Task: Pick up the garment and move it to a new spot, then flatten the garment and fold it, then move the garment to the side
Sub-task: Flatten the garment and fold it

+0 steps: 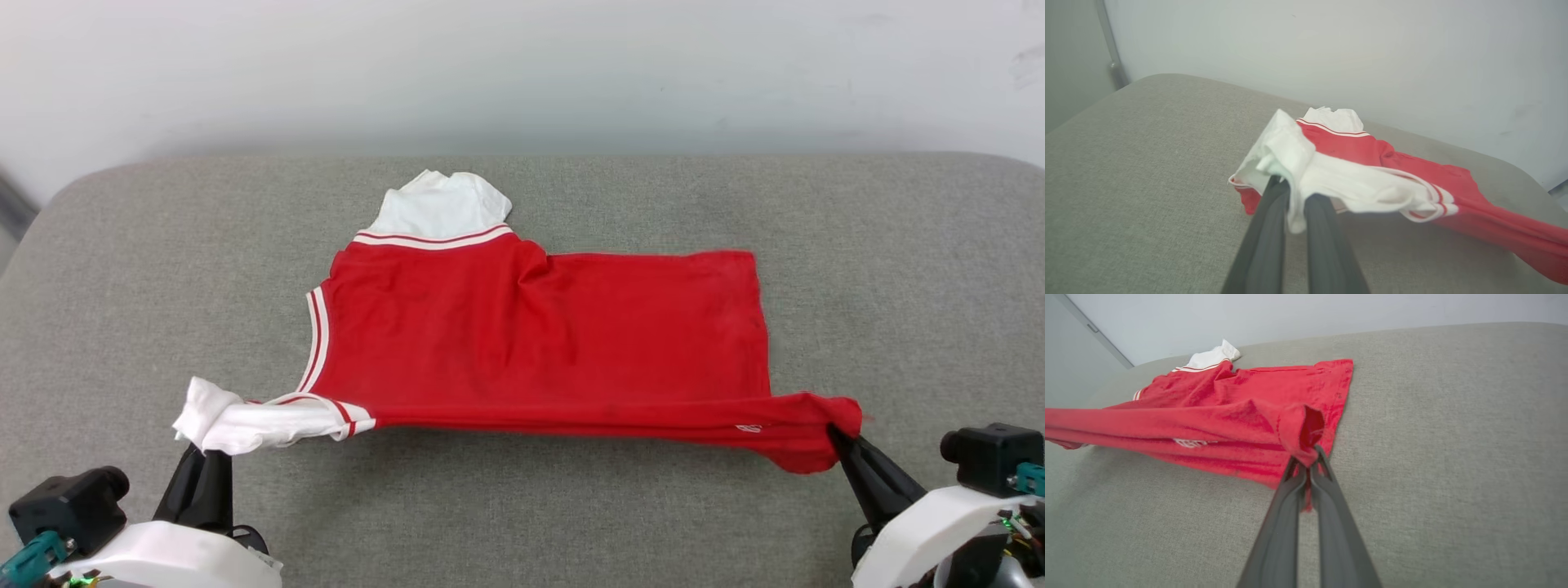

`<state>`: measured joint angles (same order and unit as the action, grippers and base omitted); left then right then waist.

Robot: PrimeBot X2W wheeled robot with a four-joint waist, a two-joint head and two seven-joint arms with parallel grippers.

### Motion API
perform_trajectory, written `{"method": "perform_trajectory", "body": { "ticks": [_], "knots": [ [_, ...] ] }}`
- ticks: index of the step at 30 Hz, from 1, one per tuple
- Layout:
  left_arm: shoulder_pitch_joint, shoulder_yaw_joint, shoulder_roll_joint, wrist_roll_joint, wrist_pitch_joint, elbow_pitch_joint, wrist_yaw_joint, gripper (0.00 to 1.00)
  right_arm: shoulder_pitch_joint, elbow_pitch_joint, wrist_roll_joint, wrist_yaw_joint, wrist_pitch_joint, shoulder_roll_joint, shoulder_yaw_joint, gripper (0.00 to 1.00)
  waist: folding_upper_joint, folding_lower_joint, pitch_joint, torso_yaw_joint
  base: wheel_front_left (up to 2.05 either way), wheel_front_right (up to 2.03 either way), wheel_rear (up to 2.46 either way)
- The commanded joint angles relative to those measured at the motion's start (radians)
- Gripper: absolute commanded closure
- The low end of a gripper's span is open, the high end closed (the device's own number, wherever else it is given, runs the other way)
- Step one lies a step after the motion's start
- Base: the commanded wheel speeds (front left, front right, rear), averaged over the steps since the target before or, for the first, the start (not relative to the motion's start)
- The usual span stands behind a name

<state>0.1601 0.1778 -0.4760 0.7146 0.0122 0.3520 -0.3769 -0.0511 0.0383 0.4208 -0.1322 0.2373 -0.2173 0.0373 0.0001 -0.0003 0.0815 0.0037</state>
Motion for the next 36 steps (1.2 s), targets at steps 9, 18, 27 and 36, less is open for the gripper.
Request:
{"method": "perform_trajectory", "body": {
  "ticks": [9,18,27,36],
  "knots": [
    [-0.099,0.037,-0.042,0.011,0.115,-0.069,0.014,1.0,0.044,0.081,-0.073,0.002,0.265,0.043,-0.029,1.0,-0.0001,0.0003,0.08,-0.031,0.0,0.0,0.0],
    [-0.245,0.082,-0.038,0.057,0.2,-0.282,0.088,1.0,0.192,-0.07,-0.053,0.002,0.331,0.028,0.07,1.0,-0.0001,0.0003,0.161,-0.057,0.0,0.0,0.0],
    [-0.378,0.135,-0.022,0.072,0.257,-0.486,0.164,0.89,0.347,-0.273,-0.02,0.002,0.239,-0.007,0.18,0.8,-0.0001,0.0003,0.208,-0.07,0.0,0.0,0.0],
    [-0.416,0.148,0.008,0.095,0.233,-0.609,0.218,0.0,0.366,-0.365,0.02,0.002,0.101,-0.03,0.253,0.0,-0.0001,0.0003,0.205,-0.063,0.0,0.0,0.0]
  ]
}}
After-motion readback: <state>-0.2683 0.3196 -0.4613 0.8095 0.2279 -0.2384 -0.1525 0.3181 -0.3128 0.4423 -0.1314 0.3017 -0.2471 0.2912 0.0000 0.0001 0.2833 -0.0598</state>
